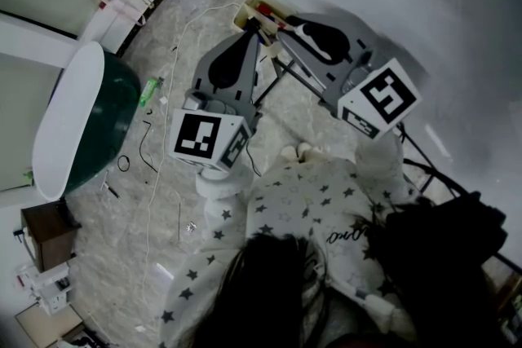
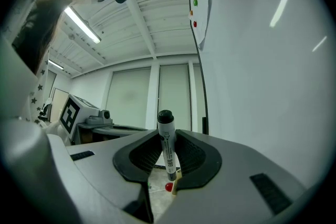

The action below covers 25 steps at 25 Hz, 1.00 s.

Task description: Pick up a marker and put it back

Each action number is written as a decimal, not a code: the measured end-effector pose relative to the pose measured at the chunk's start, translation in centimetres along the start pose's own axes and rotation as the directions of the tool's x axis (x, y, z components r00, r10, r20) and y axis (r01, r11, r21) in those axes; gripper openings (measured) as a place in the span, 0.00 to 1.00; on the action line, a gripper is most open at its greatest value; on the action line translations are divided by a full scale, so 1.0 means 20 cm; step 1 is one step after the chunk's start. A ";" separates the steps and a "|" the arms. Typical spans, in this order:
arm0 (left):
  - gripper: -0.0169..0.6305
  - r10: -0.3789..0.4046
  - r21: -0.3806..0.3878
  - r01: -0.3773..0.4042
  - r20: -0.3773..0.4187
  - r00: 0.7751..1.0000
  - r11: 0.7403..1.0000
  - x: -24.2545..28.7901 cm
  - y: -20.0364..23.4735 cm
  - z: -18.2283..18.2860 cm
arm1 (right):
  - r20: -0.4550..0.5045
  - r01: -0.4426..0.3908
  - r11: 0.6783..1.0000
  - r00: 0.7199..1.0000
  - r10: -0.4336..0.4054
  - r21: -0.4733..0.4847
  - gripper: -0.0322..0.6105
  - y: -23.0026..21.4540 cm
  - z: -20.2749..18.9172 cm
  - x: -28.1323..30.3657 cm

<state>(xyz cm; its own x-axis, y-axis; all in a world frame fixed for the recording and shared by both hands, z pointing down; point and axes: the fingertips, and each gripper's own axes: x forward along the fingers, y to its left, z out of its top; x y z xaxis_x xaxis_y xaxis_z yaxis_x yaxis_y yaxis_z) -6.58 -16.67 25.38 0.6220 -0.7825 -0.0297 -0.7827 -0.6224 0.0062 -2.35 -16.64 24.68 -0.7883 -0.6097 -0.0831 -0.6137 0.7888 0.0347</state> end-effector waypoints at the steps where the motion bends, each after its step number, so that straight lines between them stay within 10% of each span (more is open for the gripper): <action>1: 0.03 0.003 0.000 -0.003 -0.002 1.000 1.000 0.00 0.00 0.00 | -0.001 0.000 1.000 1.000 0.000 0.001 0.18 0.00 0.00 0.00; 25: 0.03 0.035 -0.029 -0.036 -0.030 0.999 0.999 0.09 0.15 -0.35 | -0.060 0.041 0.999 0.997 -0.039 0.033 0.18 -0.11 -0.51 0.25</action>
<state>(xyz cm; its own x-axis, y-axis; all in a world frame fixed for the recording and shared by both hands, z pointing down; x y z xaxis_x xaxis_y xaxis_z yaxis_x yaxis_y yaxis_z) -7.57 -20.06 32.35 0.5949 -0.8038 0.0008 -0.8033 -0.5944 0.0363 -5.36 -22.27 34.44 -0.7649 -0.6437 -0.0246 -0.6439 0.7651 -0.0017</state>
